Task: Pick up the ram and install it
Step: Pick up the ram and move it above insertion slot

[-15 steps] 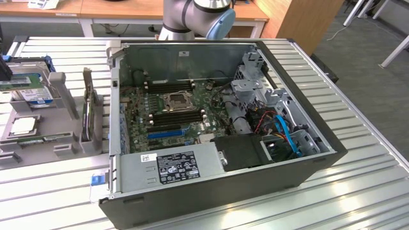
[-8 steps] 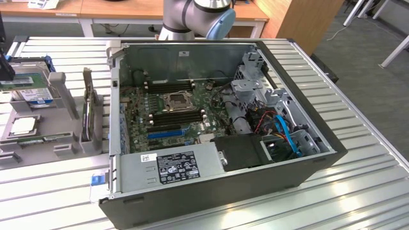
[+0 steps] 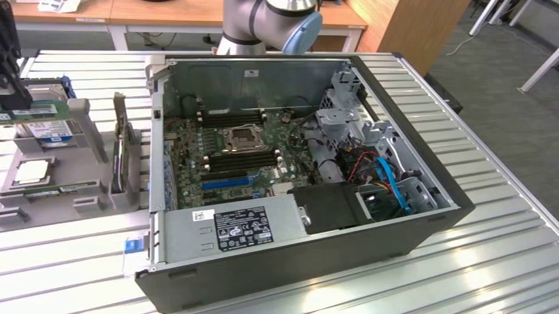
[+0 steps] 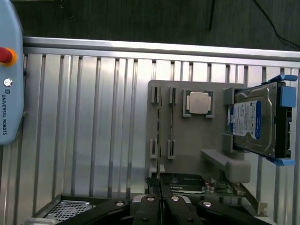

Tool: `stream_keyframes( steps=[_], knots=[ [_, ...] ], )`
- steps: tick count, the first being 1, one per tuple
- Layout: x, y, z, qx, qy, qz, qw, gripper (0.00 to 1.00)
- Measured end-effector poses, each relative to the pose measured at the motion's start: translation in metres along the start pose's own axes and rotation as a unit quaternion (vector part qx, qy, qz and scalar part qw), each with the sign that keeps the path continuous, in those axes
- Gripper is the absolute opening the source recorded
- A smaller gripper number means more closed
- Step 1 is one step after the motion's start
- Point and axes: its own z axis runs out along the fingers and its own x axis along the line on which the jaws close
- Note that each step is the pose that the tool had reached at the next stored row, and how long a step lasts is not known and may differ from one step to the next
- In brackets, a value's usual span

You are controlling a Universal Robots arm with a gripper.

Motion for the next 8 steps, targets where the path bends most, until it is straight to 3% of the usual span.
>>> stream_keyframes(
  steps=[8],
  knots=[
    [0.0, -0.0127, -0.0004, 0.0, 0.0, 0.0, 1.0, 0.12]
  ],
)
